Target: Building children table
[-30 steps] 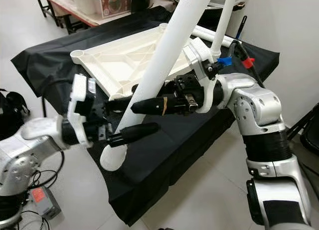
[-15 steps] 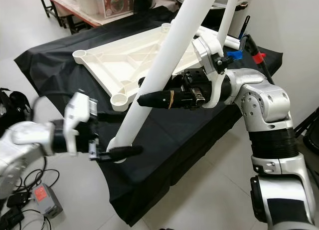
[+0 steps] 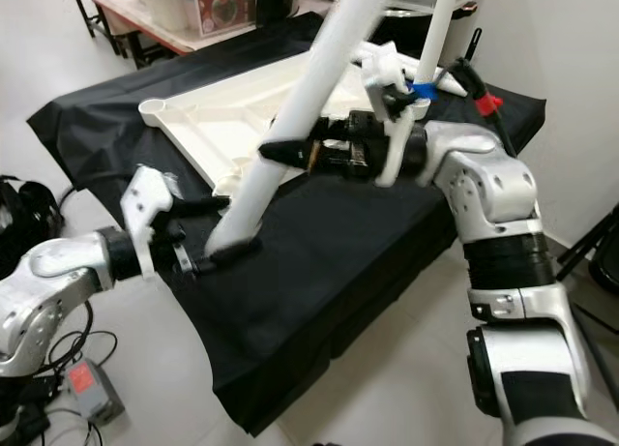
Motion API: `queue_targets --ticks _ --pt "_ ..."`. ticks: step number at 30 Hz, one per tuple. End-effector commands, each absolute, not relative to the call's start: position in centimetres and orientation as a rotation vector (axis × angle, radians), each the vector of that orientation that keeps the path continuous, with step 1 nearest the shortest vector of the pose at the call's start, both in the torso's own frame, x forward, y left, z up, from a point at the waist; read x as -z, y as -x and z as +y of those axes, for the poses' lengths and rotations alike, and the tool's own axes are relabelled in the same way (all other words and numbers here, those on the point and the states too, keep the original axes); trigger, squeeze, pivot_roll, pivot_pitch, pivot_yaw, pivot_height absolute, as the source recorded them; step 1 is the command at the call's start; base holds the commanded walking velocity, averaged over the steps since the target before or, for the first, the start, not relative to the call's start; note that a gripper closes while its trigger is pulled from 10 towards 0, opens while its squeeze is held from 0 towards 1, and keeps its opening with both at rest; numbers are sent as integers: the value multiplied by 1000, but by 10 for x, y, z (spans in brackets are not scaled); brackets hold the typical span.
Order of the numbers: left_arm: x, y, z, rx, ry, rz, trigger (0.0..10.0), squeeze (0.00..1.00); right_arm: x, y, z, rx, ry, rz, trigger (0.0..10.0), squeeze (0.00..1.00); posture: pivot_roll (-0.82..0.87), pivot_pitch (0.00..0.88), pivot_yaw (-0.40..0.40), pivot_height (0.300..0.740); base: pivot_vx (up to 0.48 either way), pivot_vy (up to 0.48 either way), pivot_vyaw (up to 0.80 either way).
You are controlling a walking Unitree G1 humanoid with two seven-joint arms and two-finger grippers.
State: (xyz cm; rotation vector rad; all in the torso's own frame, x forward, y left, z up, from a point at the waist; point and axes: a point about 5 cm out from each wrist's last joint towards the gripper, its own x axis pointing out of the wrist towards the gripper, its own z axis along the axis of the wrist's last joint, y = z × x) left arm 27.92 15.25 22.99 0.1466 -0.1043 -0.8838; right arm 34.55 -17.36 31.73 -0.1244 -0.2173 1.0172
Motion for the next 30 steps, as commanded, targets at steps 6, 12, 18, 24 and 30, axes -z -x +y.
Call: queue_targets --ticks 6,12,18,24,30 --pt "-217 -277 156 804 -122 -95 10000 0 -326 -359 -181 -763 50 -284 0 0 -19 106 -14 740 0 0 0" --pt "-221 -295 161 495 -18 -201 10000 0 -328 -353 -171 -760 -24 -371 10000 0 -20 111 -19 740 0 0 0" --pt "-222 -295 165 396 35 -233 10000 0 -322 -347 -161 -759 -55 -366 10000 0 -21 115 -19 740 0 0 0" --pt "-227 -287 171 334 110 -300 10000 0 -309 -315 -128 -923 -126 -363 10000 0 -23 111 -25 740 52 0 0" --pt "-226 -285 178 285 122 -311 10000 0 -299 -303 -117 -976 -141 -328 10000 0 -23 107 -30 740 305 0 0"
